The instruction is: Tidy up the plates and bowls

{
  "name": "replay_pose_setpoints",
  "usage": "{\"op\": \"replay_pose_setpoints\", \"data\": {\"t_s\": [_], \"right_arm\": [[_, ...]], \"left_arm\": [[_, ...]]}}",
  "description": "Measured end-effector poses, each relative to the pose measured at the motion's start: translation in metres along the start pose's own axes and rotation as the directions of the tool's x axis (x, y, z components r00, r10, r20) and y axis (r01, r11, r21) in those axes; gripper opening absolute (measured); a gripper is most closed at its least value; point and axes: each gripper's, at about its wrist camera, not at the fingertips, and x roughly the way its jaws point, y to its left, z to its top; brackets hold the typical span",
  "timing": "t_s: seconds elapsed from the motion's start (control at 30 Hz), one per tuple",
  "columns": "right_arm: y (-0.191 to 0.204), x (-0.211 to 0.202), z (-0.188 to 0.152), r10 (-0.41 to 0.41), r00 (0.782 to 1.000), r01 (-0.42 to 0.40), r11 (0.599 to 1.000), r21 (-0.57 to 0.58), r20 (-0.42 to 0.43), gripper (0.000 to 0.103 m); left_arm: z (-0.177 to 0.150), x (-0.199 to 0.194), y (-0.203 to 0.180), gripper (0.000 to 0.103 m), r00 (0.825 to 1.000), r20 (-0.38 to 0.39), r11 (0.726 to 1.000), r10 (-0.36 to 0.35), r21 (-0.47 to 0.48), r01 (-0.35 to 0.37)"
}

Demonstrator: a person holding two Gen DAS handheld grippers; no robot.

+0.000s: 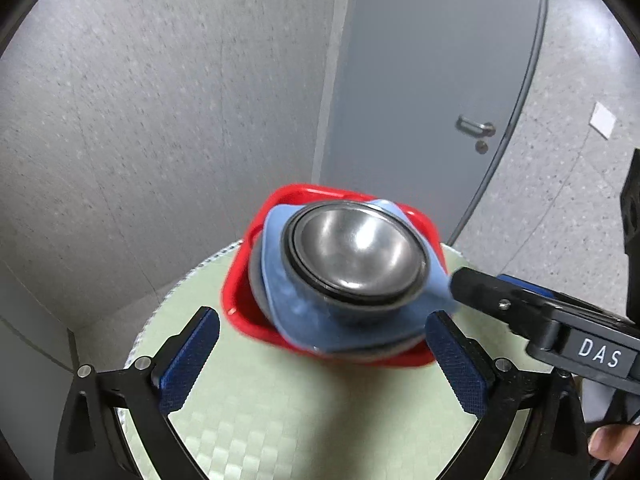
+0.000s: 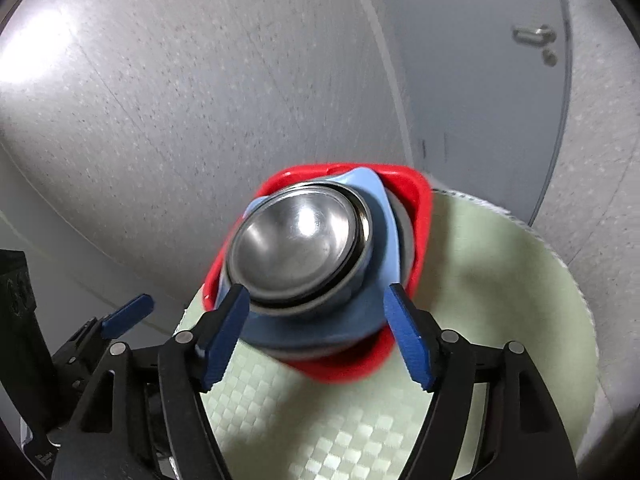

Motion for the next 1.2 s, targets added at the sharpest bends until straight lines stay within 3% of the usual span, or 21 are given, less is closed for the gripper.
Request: {"op": "replay_pose_setpoints", "data": {"t_s": [0.3, 0.67, 0.77, 0.97, 1.2], "right_arm": [[0.027, -0.104, -0.068, -0.08, 0.982, 0.085, 0.996, -0.021, 0.171, 0.083], [0.049, -0.246, -0.176, -0.167, 0.912, 0.197, 0.979, -0.043, 0.376, 0.096], [0.049, -0.283, -0.208, -0.181, 0.893, 0.22, 0.974, -0.049, 0.411, 0.098], [0.04, -0.355, -0.286, -0.18, 0.867, 0.248, 0.965, -0.089, 0.465, 0.102], [0.019, -0.424, -0.387, -0.167, 0.857, 0.26, 0.957, -0.13, 0.487, 0.103]], "left_arm": [[-0.083, -0.135, -0.018, 0.102, 0.988, 0.153, 0.997, 0.036, 0.056, -0.045], [-0.21, -0.309, -0.061, 0.102, 0.951, 0.309, 0.994, 0.012, 0.097, -0.045], [-0.253, -0.352, -0.075, 0.102, 0.946, 0.324, 0.995, 0.005, 0.092, -0.036], [-0.36, -0.444, -0.118, 0.102, 0.919, 0.393, 0.996, 0.028, 0.072, -0.061], [-0.494, -0.53, -0.168, 0.102, 0.892, 0.448, 0.992, 0.063, 0.069, -0.105]]}}
